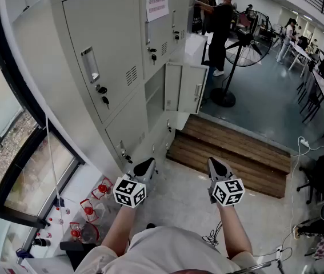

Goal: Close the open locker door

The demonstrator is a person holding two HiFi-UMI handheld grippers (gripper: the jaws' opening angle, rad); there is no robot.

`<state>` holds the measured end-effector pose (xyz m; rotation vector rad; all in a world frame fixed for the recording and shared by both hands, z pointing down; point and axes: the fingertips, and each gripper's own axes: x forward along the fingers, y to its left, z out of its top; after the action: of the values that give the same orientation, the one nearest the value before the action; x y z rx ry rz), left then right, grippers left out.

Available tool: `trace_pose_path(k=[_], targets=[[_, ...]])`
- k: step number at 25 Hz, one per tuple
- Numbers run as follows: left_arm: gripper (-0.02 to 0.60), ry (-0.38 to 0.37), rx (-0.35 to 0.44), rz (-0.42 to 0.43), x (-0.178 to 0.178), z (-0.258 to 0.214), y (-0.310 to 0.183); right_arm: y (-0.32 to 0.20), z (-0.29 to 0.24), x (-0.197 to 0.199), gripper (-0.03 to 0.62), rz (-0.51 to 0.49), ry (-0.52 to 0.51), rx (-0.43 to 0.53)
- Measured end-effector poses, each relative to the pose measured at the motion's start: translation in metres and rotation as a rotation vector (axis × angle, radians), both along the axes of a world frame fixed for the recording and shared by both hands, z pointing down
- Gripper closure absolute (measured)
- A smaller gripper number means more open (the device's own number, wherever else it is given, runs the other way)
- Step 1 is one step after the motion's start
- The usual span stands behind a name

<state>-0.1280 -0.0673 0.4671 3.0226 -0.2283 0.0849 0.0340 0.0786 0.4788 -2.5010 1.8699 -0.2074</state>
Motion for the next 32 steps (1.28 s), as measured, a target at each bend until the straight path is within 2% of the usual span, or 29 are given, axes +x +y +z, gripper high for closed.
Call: trace_pose_path(k=[11,20,32], targets=[[0.565,-0.004,-0.015,-0.004,-0.003,0.007,0.001,-0.003,0.005,-0.003,0.589,-0.019,0.001,-0.018],[0.566,-0.01,-0.016,-0.012,-0.003,0.008,0.002,0.0,0.001,0.006,0.588,0.032,-0.001,-0.004],[0.566,-0.026,-0.025,-0.013,-0.002,0.016,0.013,0.01,0.002,0.005,0.576,0.026,-0.005,0.007]])
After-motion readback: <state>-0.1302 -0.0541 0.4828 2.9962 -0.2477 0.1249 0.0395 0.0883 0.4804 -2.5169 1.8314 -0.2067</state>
